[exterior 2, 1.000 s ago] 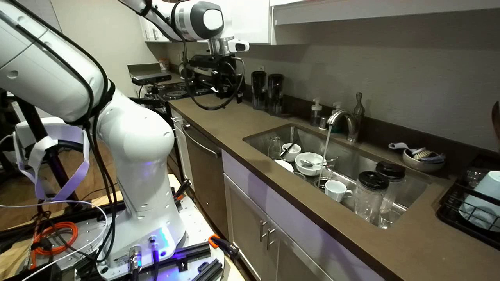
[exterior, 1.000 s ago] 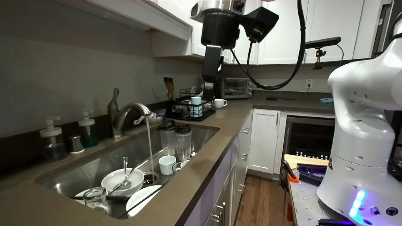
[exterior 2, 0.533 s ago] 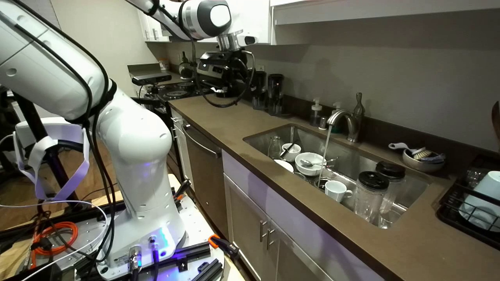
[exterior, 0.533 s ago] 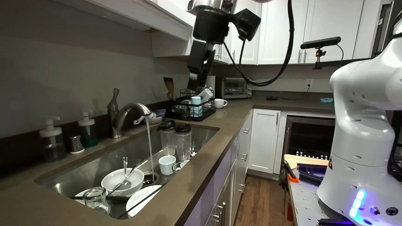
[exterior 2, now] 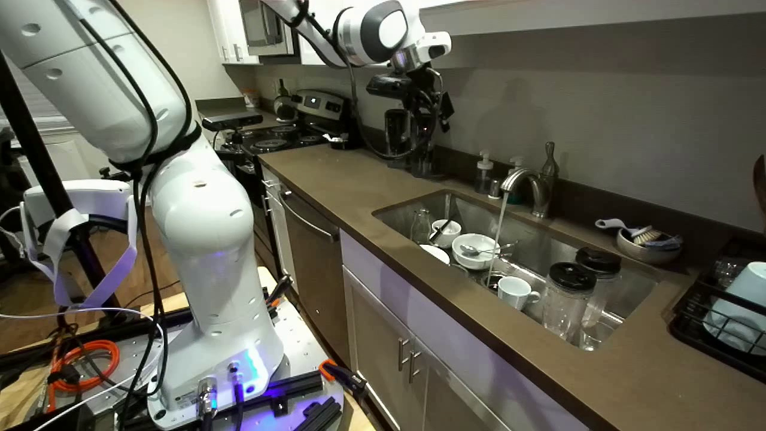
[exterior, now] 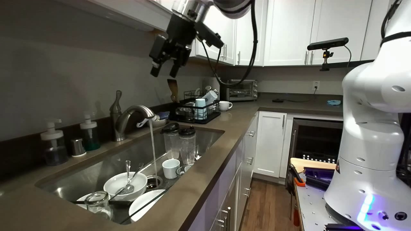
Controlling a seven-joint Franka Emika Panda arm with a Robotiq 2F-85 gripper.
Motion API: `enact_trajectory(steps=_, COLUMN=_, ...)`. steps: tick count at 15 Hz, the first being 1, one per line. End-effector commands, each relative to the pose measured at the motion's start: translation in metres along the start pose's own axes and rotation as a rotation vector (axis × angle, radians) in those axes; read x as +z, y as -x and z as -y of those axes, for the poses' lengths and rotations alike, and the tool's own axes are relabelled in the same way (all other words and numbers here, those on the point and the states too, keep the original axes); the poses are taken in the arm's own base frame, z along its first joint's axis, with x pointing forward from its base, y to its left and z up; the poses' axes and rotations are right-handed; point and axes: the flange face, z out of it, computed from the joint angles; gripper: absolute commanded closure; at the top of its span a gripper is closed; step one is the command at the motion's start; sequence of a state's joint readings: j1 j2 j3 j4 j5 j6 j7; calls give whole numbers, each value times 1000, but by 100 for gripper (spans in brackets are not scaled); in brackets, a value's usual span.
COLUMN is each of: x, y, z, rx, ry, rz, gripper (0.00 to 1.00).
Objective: Push the faucet handle downwards
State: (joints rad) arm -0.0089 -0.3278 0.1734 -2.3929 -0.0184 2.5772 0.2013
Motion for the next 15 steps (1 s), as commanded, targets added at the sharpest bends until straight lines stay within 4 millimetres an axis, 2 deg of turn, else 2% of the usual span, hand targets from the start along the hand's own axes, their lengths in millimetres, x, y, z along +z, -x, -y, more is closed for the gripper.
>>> enact_trajectory(steps=1, x=41, y=-51, z=-1, rx=83, ry=-4, rz=-66, gripper=0)
enact_trajectory(steps=3, x=39, y=-58, z=6, rx=30, ry=-11, rz=22, gripper=0)
enact_trajectory(steps=4, x=40, y=-43, z=-2, rx=48, ry=-4, rz=-16, gripper=0)
enact_trajectory(steps=6, x=46, y=-53, z=3, rx=45, ry=-7, rz=10, gripper=0)
enact_trajectory(steps=9, x=55, y=-50, z=0, rx=118, ry=-6, rz=-76, gripper=0)
enact_trajectory(steps=13, x=65, y=-48, z=-22, rx=244, ry=-12, rz=-265, gripper=0)
enact_trajectory(steps=15, x=62, y=-57, z=-49, rx=274, ry=9, rz=-350, gripper=0)
